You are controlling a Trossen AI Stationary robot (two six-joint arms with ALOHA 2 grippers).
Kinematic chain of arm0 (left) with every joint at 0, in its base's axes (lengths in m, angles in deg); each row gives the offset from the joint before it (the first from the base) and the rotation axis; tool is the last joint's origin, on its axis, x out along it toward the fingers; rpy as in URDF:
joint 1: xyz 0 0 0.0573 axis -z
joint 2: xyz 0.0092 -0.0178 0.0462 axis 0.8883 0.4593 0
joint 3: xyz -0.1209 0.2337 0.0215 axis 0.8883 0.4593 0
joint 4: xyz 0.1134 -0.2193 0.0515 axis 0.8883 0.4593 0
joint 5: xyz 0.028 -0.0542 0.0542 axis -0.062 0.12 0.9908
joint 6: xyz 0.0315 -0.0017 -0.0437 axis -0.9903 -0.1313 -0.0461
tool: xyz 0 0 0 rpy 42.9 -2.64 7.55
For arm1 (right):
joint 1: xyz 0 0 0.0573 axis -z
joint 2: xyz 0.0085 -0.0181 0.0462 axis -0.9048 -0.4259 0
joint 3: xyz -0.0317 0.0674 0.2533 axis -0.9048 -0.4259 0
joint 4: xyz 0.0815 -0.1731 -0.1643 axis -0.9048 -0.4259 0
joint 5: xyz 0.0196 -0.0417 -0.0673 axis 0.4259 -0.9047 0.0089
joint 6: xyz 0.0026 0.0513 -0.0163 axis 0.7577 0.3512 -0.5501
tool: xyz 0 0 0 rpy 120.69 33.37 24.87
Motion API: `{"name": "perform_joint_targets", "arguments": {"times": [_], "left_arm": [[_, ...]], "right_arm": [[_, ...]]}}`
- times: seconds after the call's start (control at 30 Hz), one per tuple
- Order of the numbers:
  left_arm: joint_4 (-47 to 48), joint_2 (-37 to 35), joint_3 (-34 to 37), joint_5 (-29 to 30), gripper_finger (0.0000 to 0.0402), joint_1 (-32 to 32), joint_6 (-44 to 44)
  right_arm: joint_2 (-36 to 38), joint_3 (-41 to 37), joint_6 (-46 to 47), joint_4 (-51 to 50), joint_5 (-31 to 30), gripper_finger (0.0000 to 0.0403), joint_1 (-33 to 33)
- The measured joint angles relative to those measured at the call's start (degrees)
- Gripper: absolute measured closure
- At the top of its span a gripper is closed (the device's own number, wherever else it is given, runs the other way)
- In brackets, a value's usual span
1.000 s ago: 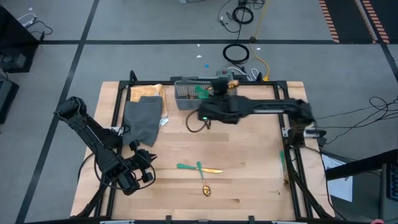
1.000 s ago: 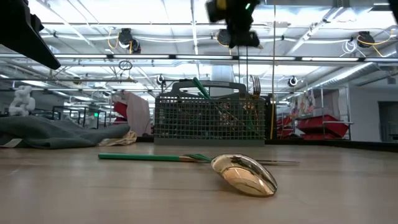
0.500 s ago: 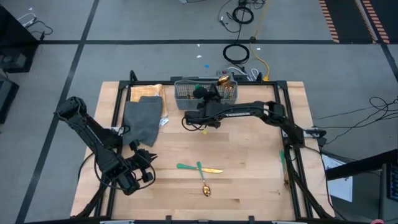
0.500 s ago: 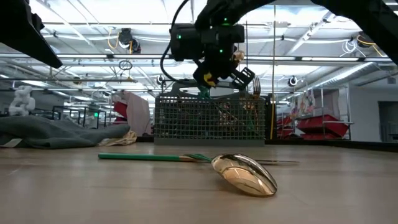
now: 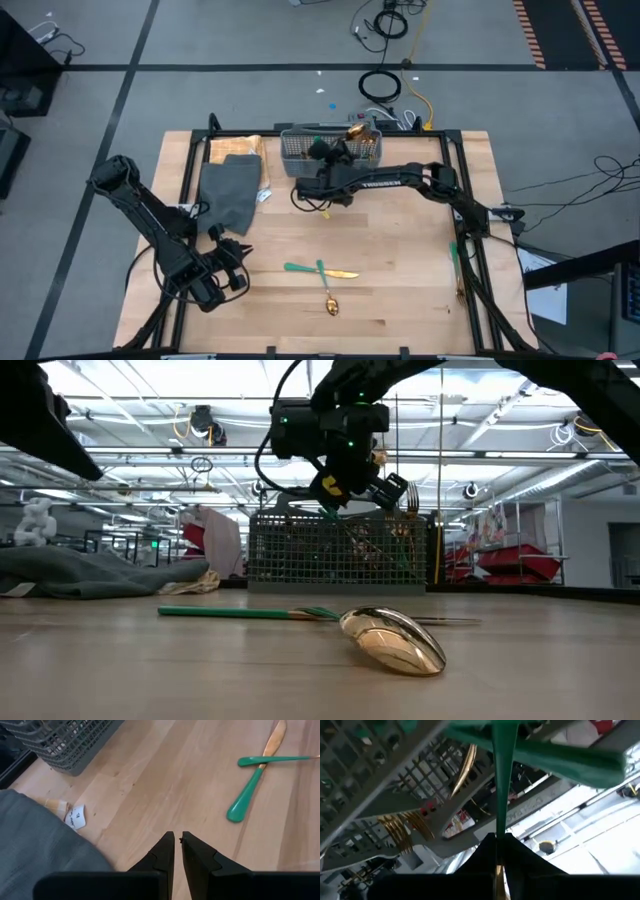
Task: Sort silverware
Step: Put the green spoon into the gray silverware basket, then put the green knife into the gray silverware basket
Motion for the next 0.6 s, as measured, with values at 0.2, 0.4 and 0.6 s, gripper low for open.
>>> {"name": "perform_joint_targets", "arguments": {"times": [0.2,0.4,0.6], "left_arm": [[-1.1,0.0,0.3,-1.6,0.0358,0.0,0.0],[-1.7,0.0,0.3,-1.7,0.0358,0.0,0.0],[-1.7,0.0,0.3,-1.7,0.0358,0.0,0.0]], "right_arm": [[0.0,0.0,-10.1,8.0,2.5,0.0346,-1.0],[0.0,0.0,-14.3,11.5,2.4,0.0283,-1.8],[0.0,0.0,-9.8,11.6,-1.7,0.0236,-2.2]]}}
